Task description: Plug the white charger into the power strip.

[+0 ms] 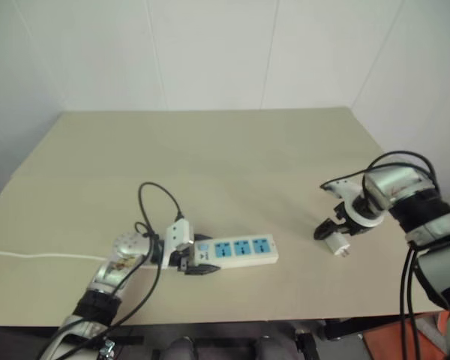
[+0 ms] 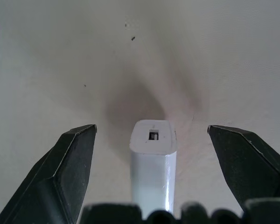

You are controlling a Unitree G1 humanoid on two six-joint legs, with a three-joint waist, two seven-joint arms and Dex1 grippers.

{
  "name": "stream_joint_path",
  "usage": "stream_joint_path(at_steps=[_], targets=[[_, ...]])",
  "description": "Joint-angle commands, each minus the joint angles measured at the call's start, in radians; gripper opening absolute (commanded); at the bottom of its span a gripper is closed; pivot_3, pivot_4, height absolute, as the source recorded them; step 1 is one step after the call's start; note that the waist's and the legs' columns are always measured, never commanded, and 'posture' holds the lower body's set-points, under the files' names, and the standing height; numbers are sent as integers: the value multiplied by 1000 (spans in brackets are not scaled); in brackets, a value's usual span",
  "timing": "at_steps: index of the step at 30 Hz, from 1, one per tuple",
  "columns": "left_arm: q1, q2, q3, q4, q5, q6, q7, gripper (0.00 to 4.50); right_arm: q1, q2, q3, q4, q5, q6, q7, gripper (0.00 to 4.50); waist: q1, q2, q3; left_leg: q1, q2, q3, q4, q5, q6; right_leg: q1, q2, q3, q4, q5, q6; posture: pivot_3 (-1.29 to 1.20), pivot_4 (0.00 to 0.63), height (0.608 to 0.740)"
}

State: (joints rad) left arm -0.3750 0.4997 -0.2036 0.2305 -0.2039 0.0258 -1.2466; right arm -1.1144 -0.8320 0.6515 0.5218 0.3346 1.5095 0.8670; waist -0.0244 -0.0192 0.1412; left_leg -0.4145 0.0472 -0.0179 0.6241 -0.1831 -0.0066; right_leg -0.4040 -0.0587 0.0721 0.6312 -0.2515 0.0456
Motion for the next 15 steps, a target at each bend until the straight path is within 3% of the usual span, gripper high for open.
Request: stream_joint_path(at_steps=[1,9,12,15], targets=[[18,22,8,-13,2,9,5,3324,-5,-4,4,10,-25,-24,20,4500,-1,0,0,0,0,0,0,0,0,0,0,0,0,0,0,0,150,740],[26,32,11,-22,-2,13,10,3324,-1,15,10,40,-57,-47,45,4500,-11,0,0,0,0,0,0,0,0,0,0,0,0,0,0,0,150,740],[27,36,11,-24,-4,13,12,3324,3,17,12,35,-65,-53,61,3918,-15,0,0,0,0,0,0,0,0,0,0,0,0,0,0,0,150,740],[26,40,11,-24,-6,13,13,3324,4,18,13,29,-71,-53,71,2870,-17,0,0,0,0,0,0,0,0,0,0,0,1,0,0,0,150,740]])
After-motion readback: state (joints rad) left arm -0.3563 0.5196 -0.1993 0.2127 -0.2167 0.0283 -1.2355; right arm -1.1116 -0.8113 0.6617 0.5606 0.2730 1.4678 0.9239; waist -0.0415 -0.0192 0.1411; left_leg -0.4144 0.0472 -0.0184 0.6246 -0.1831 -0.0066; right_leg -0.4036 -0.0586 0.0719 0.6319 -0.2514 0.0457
